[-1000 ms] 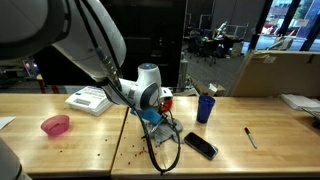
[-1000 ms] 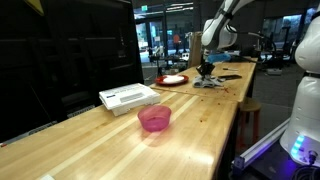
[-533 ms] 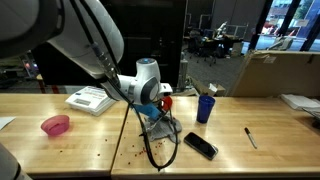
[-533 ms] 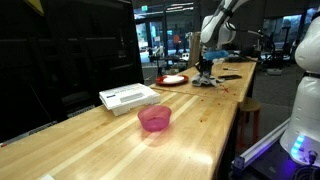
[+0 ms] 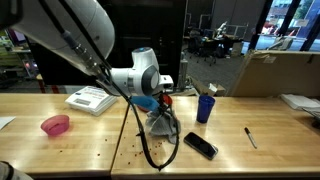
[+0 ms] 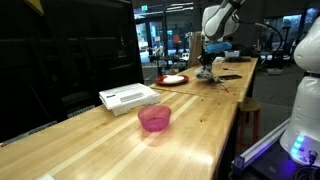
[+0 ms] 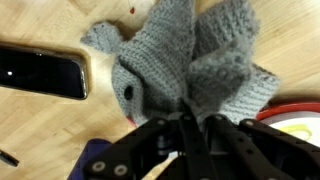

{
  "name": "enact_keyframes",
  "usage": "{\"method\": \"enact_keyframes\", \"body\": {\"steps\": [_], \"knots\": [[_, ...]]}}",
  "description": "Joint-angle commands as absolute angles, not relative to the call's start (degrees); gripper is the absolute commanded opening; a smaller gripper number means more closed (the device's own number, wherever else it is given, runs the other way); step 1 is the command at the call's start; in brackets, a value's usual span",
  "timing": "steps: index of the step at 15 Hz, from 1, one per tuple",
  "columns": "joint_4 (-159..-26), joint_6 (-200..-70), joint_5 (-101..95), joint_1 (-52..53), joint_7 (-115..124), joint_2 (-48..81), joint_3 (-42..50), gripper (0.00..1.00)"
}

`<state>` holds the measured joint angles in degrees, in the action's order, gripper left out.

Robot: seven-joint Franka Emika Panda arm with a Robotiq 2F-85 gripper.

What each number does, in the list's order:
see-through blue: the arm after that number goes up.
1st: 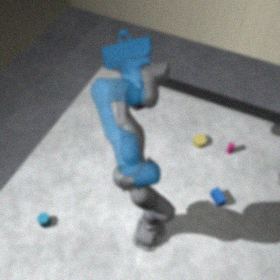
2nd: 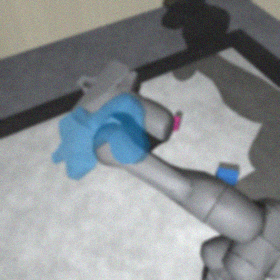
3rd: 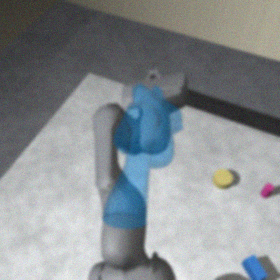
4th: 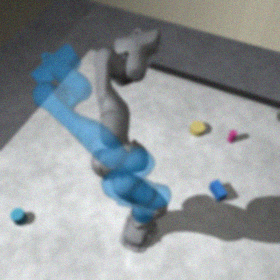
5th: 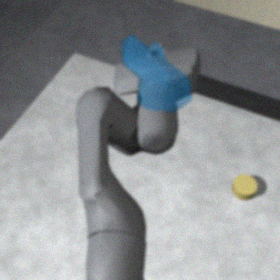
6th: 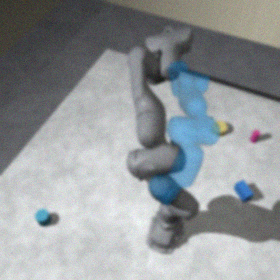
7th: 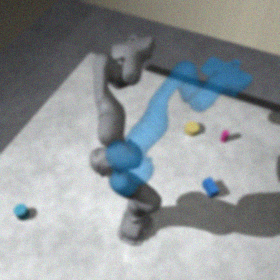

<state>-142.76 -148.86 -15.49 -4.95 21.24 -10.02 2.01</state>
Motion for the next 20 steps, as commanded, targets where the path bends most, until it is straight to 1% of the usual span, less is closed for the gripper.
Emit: {"method": "enact_keyframes", "body": {"steps": [1, 11, 20], "knots": [[-142.3, -143.9, -19.2, -7.0, 24.0, -14.2, -0.1, 0.02], [-142.8, -136.4, -22.4, -10.4, 24.4, -17.7, -0.2, 0.02], [-145.7, -134.6, -23.0, -11.7, 25.9, -18.1, 0.0, 0.02]]}}
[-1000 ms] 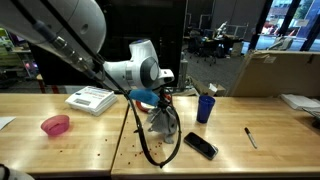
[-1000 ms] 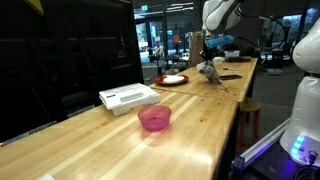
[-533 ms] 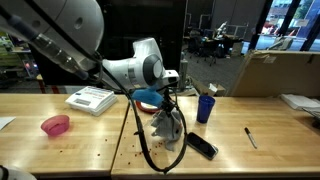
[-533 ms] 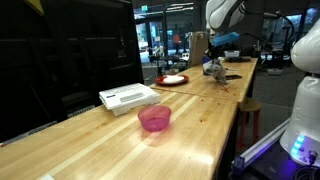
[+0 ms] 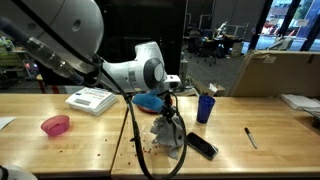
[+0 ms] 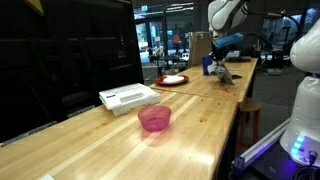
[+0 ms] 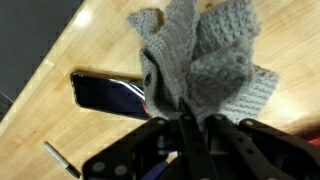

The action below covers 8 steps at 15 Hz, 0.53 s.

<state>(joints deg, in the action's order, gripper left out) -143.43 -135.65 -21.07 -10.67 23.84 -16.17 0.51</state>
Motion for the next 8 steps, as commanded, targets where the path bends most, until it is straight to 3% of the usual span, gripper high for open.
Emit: {"method": "enact_keyframes", "body": {"steps": [1, 8], "knots": [[-146.2, -134.4, -23.0, -11.9, 26.2, -18.0, 0.1, 0.02], [-149.5, -134.7, -22.9, -13.2, 27.5, -17.9, 0.5, 0.02]]}}
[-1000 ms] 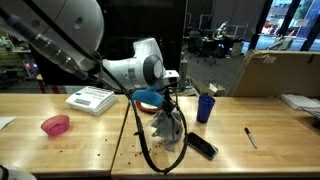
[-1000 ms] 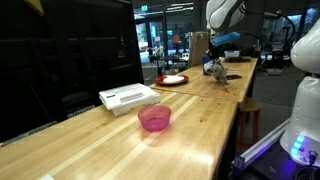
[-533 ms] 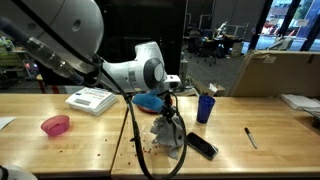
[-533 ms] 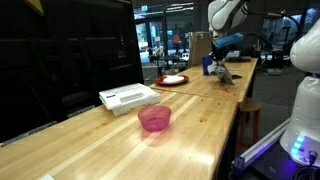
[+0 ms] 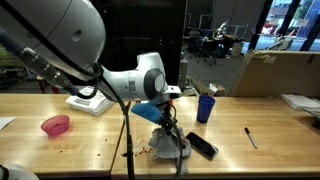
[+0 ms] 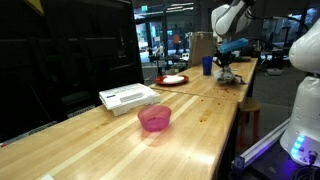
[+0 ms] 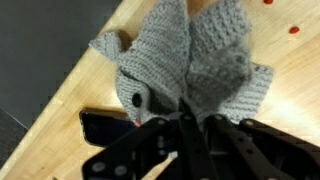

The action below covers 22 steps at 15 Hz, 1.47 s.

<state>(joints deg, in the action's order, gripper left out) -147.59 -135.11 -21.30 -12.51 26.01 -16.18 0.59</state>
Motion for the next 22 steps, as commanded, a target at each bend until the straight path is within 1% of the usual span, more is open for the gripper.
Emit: {"method": "enact_keyframes", "body": {"steps": [1, 4, 5, 6, 9, 10, 17, 18, 22], "knots": [[-149.8, -134.7, -22.8, -13.2, 27.5, -17.8, 0.5, 0.02], [-149.6, -135.0, -21.3, -12.7, 26.3, -16.2, 0.8, 0.02], [-149.6, -135.0, -21.3, -12.7, 26.3, -16.2, 0.8, 0.09], [-149.6, -135.2, -21.3, -12.6, 26.2, -16.1, 0.8, 0.02], [-149.3, -134.9, -23.4, -12.8, 27.1, -16.0, -0.1, 0.02], [-149.5, -135.0, -21.5, -12.5, 26.3, -15.9, 0.6, 0.09], [-149.5, -135.0, -22.0, -12.4, 26.3, -15.9, 0.3, 0.09], [-149.5, -135.0, -22.0, -12.4, 26.3, -15.9, 0.3, 0.02], [-149.1, -135.6, -20.5, -11.4, 25.8, -14.7, 0.2, 0.02]]}}
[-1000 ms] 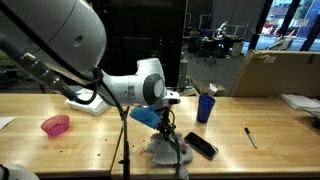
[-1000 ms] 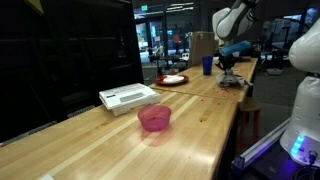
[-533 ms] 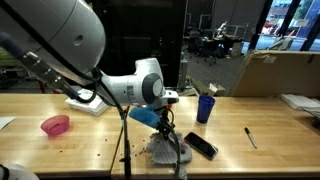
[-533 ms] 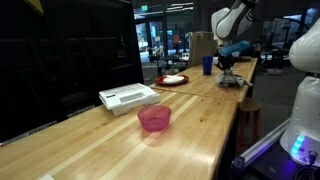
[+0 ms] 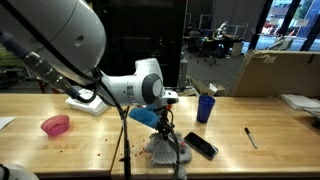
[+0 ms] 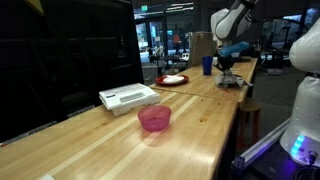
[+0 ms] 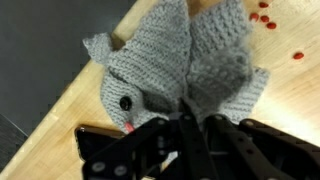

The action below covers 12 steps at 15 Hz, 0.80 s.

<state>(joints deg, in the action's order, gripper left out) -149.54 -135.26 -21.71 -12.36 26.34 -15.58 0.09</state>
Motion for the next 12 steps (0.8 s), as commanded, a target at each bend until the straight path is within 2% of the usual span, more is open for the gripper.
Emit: {"method": "enact_keyframes", "body": {"steps": [1, 12], "knots": [[-149.1, -136.1, -19.8, -11.0, 25.3, -14.3, 0.3, 0.02], [-148.6, -139.1, -15.0, -8.2, 24.0, -10.2, 0.7, 0.02]]}}
